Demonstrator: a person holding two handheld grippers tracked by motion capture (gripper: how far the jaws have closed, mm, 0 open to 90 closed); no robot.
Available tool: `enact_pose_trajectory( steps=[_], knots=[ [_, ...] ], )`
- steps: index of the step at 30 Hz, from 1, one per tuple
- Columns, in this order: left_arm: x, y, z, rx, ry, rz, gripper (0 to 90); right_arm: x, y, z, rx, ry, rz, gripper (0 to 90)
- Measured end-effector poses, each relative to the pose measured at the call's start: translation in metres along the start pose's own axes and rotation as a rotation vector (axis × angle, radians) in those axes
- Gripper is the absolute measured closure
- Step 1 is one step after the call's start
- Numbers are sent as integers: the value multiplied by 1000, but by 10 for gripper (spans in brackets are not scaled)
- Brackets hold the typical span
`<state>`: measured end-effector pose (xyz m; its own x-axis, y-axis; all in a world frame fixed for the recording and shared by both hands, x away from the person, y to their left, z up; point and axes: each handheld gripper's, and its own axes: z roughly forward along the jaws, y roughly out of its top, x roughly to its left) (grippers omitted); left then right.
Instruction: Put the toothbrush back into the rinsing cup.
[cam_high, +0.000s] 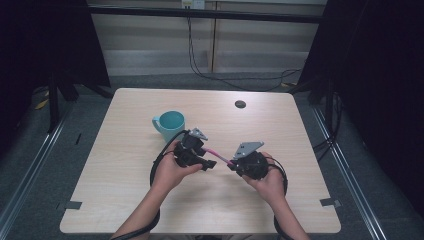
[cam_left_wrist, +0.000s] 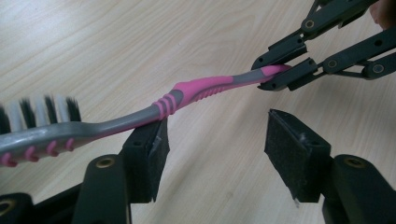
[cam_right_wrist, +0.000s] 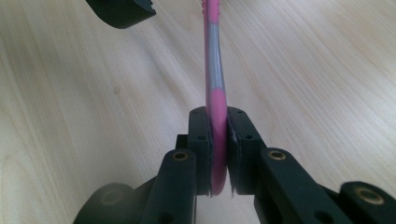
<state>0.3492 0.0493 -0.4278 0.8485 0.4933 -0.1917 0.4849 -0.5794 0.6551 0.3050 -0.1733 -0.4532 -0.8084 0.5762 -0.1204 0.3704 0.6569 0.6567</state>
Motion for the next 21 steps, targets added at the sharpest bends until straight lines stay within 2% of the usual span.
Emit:
enact_pose_trajectory(
  steps=[6, 10, 14, 21],
  knots=[
    [4, 1, -3, -34, -33, -61, 483, 0, 0, -1, 8, -1, 28, 814],
    [5, 2, -4, -58, -43, -84, 503, 0, 0, 0, -5, 8, 57, 814],
    [7, 2, -5, -69, -46, -96, 515, 1, 1, 1, -7, 9, 63, 813],
    [8, 3, -6, -121, -54, -132, 553, 5, 4, 4, -28, 21, 79, 812]
  ],
)
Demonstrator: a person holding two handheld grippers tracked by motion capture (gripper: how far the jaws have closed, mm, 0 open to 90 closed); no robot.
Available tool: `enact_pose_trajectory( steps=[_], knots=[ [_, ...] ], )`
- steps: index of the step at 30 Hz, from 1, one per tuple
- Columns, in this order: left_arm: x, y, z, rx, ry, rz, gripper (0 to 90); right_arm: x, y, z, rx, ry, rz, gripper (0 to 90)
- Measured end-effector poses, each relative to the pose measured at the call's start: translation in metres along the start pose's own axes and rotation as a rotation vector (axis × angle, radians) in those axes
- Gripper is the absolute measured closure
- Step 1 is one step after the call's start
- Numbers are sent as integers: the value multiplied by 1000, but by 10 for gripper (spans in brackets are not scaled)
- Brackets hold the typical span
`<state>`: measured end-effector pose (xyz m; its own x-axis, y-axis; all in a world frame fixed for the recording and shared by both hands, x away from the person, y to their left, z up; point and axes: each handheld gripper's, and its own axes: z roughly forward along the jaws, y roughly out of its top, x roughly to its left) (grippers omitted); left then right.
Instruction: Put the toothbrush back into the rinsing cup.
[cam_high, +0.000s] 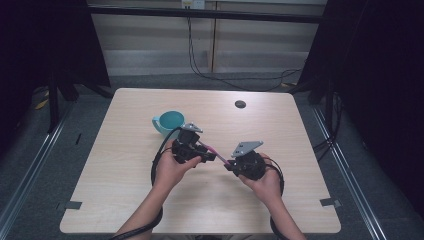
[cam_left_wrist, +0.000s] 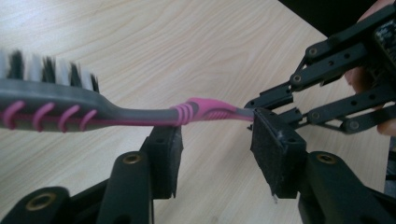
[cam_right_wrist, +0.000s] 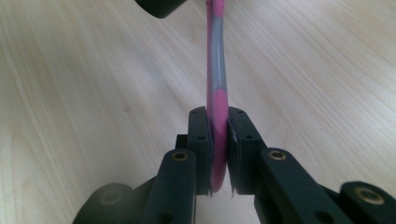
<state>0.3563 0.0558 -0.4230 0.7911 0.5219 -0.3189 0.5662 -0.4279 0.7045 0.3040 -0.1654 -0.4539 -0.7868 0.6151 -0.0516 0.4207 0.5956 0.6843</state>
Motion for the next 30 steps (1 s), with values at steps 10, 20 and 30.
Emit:
enact_pose_trajectory(
  steps=[10, 20, 30],
  knots=[
    [0, 3, -2, -50, -13, -24, 646, 6, 5, 2, -35, 19, 32, 811],
    [-3, 7, -1, -90, -74, -43, 780, 11, 2, 11, -35, 38, 54, 794],
    [-3, 6, -1, -107, -70, -58, 799, 17, 4, 16, -40, 44, 51, 766]
  ],
)
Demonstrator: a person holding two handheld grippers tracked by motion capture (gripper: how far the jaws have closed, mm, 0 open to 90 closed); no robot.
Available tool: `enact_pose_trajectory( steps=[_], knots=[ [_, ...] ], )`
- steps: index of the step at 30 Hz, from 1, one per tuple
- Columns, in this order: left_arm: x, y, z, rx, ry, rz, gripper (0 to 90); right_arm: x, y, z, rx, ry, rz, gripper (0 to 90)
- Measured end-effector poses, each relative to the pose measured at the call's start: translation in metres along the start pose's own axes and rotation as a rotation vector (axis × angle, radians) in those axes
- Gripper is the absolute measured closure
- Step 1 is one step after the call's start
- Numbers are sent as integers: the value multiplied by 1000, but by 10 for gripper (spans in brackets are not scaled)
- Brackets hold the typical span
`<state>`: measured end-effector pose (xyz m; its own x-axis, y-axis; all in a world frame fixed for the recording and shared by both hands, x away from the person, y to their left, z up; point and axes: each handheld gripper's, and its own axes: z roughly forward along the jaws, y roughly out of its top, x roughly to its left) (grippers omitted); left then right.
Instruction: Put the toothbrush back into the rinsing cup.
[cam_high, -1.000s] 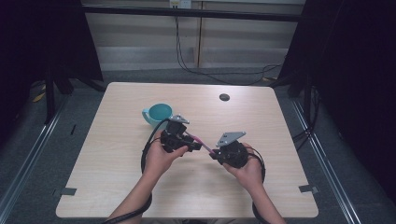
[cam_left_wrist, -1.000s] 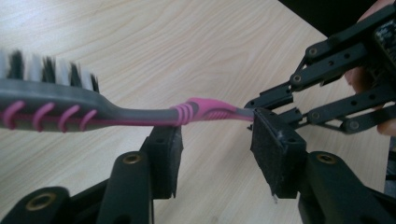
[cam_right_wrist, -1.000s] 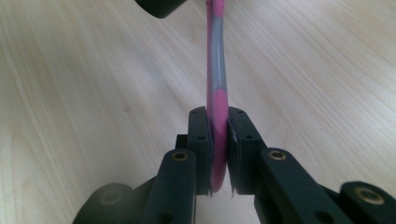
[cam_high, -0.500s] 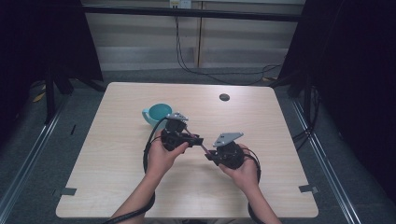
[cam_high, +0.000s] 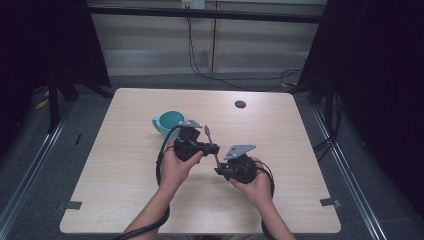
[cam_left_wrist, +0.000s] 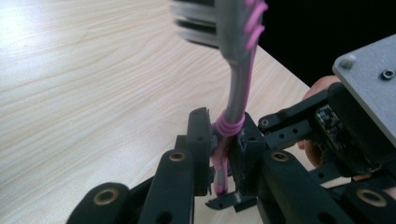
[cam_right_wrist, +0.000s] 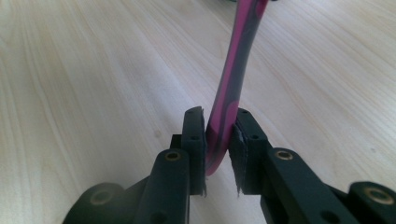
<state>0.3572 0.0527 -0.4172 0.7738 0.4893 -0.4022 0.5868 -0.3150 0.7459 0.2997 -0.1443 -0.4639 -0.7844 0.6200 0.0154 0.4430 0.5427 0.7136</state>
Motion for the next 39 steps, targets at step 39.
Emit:
enact_pose_trajectory(
  steps=[39],
  knots=[
    [3, 3, -6, -44, 11, -23, 803, 18, 6, 9, -110, 67, 8, 467]
  ],
)
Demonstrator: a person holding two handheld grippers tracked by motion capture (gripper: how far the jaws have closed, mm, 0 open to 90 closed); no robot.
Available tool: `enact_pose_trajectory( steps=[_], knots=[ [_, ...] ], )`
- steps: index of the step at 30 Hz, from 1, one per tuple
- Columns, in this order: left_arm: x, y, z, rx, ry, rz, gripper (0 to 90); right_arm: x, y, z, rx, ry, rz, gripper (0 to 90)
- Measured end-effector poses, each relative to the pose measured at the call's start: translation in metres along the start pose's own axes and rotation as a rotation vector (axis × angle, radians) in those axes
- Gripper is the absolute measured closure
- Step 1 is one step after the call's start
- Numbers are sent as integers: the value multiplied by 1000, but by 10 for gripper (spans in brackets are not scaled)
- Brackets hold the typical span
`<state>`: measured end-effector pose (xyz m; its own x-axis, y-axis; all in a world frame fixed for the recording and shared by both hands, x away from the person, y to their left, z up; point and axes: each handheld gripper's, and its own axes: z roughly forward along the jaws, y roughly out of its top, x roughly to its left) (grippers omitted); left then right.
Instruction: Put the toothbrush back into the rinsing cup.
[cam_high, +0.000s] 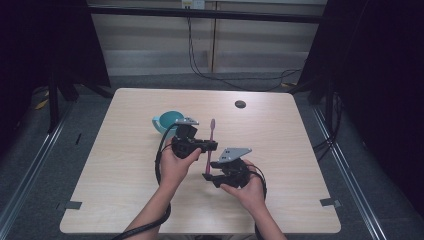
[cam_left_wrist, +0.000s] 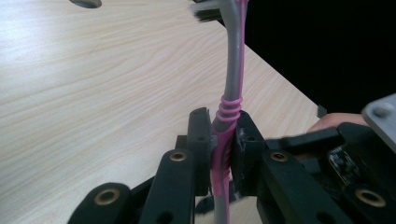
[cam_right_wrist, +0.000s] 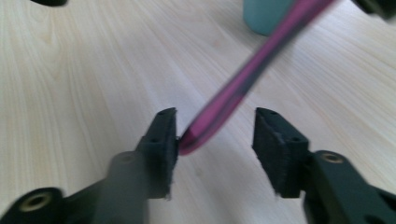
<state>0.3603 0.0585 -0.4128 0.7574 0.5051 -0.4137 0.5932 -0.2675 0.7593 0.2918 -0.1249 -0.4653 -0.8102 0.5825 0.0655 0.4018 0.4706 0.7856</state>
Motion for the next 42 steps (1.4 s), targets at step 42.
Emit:
enact_pose_trajectory(
  steps=[42],
  knots=[
    [28, 25, -69, -83, 140, 26, 803, -44, -86, -40, 96, -210, 132, 141]
  ],
)
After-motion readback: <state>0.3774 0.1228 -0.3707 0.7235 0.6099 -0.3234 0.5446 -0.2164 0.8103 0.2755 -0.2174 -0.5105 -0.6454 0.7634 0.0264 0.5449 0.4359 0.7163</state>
